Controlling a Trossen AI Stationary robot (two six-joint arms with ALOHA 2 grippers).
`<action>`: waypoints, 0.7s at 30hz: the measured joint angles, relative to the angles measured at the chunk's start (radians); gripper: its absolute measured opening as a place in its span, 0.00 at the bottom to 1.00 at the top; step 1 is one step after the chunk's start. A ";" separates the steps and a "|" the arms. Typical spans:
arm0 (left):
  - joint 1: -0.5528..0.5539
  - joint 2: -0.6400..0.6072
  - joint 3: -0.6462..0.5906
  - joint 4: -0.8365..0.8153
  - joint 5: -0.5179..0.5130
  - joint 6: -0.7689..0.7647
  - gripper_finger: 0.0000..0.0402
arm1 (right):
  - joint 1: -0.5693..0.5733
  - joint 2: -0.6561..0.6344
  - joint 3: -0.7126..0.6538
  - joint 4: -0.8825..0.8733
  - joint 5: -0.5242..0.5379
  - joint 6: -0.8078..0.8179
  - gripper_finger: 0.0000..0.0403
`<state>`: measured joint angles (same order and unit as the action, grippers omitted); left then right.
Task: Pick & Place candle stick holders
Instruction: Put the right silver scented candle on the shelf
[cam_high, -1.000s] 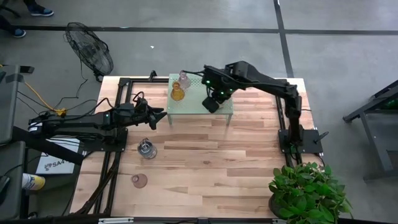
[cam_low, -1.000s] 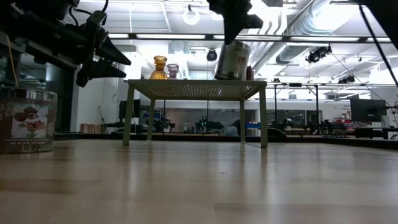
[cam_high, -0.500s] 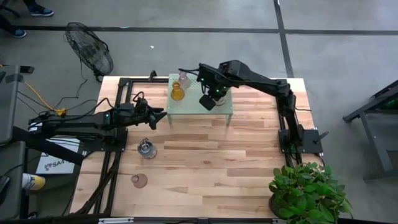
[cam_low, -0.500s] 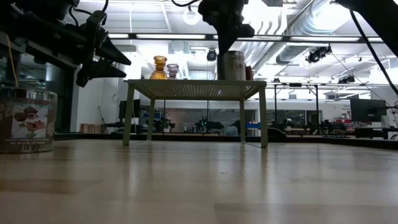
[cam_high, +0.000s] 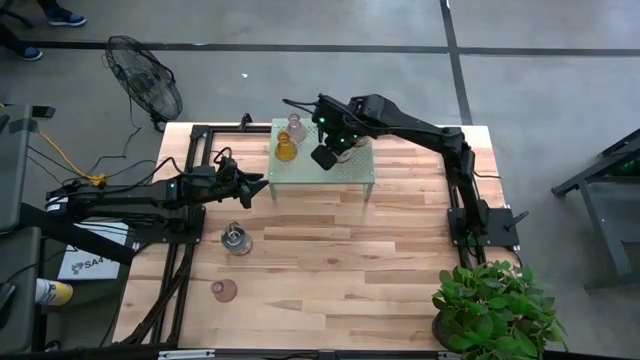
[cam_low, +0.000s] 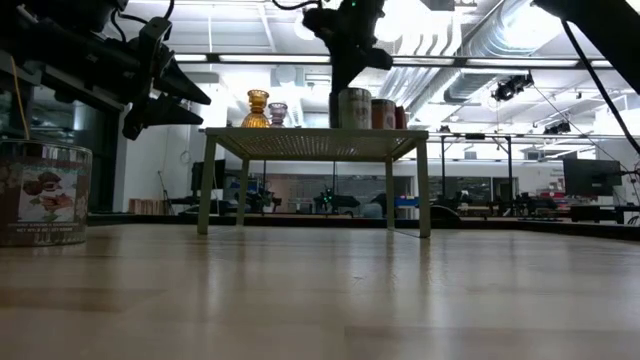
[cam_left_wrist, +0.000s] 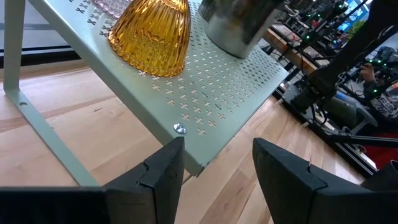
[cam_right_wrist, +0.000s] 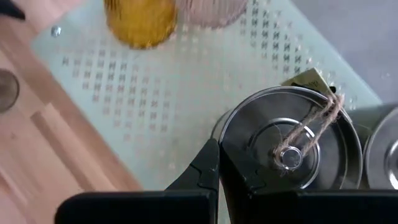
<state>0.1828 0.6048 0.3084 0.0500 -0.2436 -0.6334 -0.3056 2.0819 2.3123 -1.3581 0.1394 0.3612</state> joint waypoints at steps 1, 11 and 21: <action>0.000 0.000 0.000 0.000 0.000 0.000 0.46 | -0.003 0.000 -0.003 0.016 -0.001 -0.003 0.00; 0.000 0.000 0.000 0.000 0.000 0.000 0.46 | -0.018 0.010 -0.006 0.123 0.014 -0.014 0.00; 0.000 0.000 0.000 0.000 0.000 0.000 0.46 | -0.049 0.011 -0.006 0.173 0.064 -0.035 0.00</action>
<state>0.1826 0.6045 0.3084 0.0502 -0.2437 -0.6335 -0.3546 2.0926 2.3066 -1.1855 0.2035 0.3266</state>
